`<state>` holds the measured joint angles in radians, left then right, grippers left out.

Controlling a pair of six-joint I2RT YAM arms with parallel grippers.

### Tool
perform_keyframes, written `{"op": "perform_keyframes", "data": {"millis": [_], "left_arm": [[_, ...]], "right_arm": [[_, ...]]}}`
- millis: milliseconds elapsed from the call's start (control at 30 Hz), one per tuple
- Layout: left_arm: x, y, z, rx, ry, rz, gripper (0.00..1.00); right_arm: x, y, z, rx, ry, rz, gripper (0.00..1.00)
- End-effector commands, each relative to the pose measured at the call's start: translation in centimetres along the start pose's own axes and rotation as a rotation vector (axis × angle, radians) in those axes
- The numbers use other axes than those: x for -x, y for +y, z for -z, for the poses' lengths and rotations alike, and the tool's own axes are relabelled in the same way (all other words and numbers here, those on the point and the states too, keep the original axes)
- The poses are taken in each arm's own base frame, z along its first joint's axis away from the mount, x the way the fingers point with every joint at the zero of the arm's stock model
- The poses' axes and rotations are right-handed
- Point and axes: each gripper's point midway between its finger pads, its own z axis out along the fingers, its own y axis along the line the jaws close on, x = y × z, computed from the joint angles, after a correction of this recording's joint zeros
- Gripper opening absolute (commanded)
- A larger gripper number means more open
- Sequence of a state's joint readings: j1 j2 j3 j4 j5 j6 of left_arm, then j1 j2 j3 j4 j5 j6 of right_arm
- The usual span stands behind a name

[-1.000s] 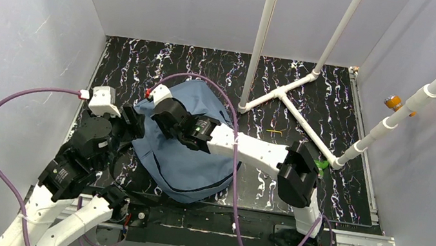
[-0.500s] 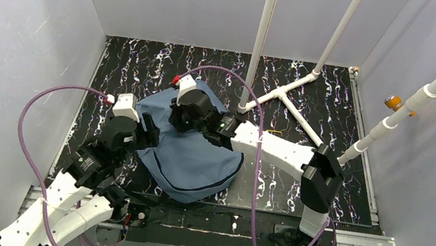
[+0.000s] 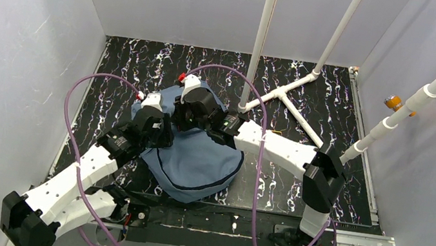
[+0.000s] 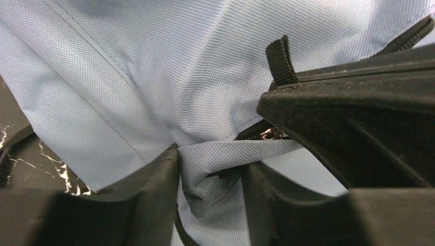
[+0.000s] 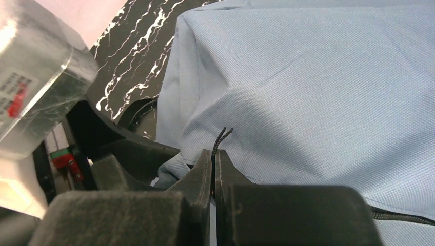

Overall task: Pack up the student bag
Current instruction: Zip the student bag at the center of the board.

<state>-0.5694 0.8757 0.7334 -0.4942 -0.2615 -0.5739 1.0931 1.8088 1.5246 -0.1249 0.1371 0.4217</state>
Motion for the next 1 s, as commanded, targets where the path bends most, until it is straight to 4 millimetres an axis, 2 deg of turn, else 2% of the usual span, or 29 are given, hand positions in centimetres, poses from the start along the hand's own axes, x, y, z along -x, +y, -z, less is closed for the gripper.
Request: {"op": "perform_keyframes", "data": {"millis": [0,67,167,367,633,767,967], "left_arm": [[0.2,1.2,-0.2,0.062,-0.01,0.015,0.32],[0.0,1.7,-0.2,0.074,-0.017,0.023,0.16],[-0.1,2.5,0.1,0.088,-0.04,0.031,0.0],[-0.2,3.5,0.8,0.099,-0.081,0.04,0.0],[-1.2,3.3,1.0,0.054,-0.074,0.039,0.0],[-1.4,3.4,1.1,0.048,-0.08,0.042,0.0],[-1.1,3.6,1.5,0.052,-0.091,0.034,0.0]], "right_arm": [[5.1,-0.3,2.2,-0.053,-0.143,0.0,0.01],[5.6,-1.0,2.5,-0.096,-0.158,0.01,0.01],[6.6,-2.4,3.3,-0.167,-0.187,0.022,0.01],[8.6,-6.0,4.6,-0.251,-0.212,0.007,0.01],[10.8,-10.7,7.6,-0.367,-0.268,0.01,0.01],[10.0,-14.8,8.1,-0.433,-0.262,-0.014,0.01],[7.1,-19.6,7.8,-0.499,-0.229,-0.047,0.01]]}}
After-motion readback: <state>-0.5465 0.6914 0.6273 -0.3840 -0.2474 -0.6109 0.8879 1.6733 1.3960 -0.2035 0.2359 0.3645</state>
